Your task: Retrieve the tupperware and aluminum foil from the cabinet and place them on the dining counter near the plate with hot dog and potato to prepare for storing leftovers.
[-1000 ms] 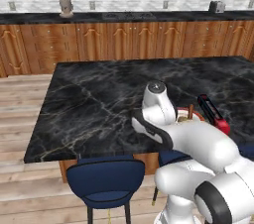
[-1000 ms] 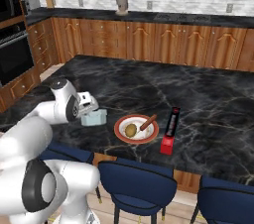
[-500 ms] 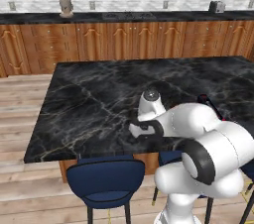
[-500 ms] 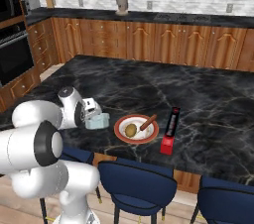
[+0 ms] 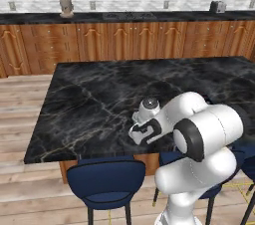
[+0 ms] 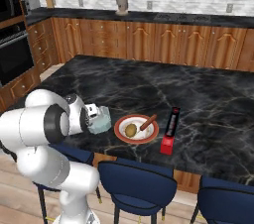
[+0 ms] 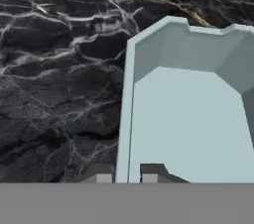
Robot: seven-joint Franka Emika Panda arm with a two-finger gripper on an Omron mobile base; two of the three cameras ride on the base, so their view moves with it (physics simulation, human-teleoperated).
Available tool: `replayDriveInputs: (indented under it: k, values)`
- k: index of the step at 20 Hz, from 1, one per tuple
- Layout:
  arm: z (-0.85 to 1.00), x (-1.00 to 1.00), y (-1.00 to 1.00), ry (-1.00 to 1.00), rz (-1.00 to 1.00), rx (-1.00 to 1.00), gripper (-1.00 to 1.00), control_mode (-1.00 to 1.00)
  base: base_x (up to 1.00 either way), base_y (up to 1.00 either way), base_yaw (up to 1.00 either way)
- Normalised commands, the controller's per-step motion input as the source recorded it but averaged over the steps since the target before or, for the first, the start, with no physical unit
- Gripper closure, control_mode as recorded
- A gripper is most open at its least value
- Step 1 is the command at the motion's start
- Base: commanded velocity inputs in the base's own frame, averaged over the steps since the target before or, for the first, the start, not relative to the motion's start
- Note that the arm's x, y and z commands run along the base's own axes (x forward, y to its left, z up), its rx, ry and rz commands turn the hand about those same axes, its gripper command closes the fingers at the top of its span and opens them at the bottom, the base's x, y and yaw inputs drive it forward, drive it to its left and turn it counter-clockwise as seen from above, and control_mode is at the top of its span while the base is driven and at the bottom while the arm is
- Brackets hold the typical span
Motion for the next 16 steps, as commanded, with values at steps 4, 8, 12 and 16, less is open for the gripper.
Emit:
replayDriveInputs:
  k: [4,8,12,16]
  values:
    - [0.67,0.0,-0.18,0.0,0.0,0.02,-1.0,-1.0,0.0,0.0,0.0]
    - [1.0,-0.11,-0.25,-0.01,0.0,0.0,-1.0,-1.0,0.0,0.0,0.0]
    - [0.91,-0.77,-0.35,-0.02,-0.04,0.0,-1.0,-1.0,0.0,0.0,0.0]
    - [0.75,-1.0,-0.62,-0.04,-0.15,0.0,-1.0,-1.0,0.0,0.0,0.0]
